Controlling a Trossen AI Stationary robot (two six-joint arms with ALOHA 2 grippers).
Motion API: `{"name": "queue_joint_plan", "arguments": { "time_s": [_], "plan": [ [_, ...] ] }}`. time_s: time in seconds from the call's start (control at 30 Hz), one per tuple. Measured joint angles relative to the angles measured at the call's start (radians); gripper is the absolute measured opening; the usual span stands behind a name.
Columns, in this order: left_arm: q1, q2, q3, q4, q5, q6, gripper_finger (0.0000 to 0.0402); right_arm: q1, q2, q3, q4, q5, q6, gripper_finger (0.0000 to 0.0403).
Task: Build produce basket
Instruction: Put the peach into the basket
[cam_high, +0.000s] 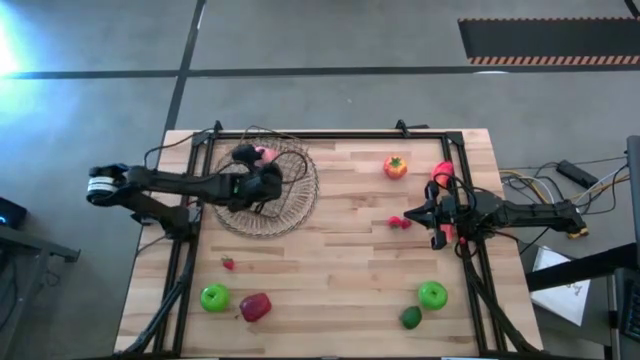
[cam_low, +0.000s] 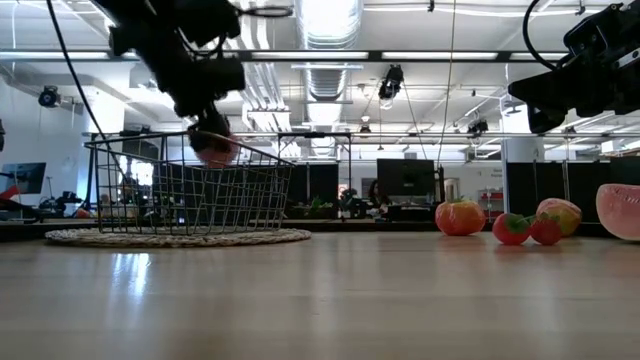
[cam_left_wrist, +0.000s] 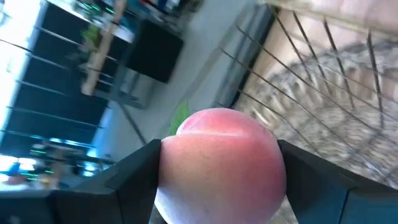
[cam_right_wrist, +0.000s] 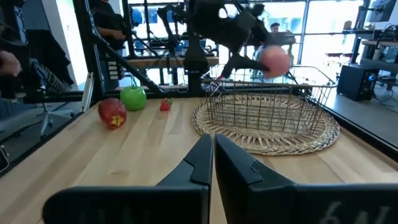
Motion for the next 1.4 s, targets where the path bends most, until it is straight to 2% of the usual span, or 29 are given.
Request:
{"name": "queue_joint_plan", "arguments": {
  "time_s": [0.37,0.7,0.97,1.4],
  "plan": [
    [0.168,0.084,-0.002,0.024,0.210,-0.003,0.0269,0.000,0.000,0.000,0.001,0.000,0.000,0.0009],
    [0.203,0.193,-0.003,0.029,0.220,0.103,0.0270,0.000,0.000,0.000,0.000,0.000,0.000,0.0009],
    [0.212,0.270,-0.002,0.031,0.219,0.111,0.0272,0.000,0.000,0.000,0.000,0.000,0.000,0.0009],
    [0.251,0.278,0.001,0.031,0.233,0.105,0.0352,0.000,0.000,0.000,0.000,0.000,0.000,0.0009]
  ]
}}
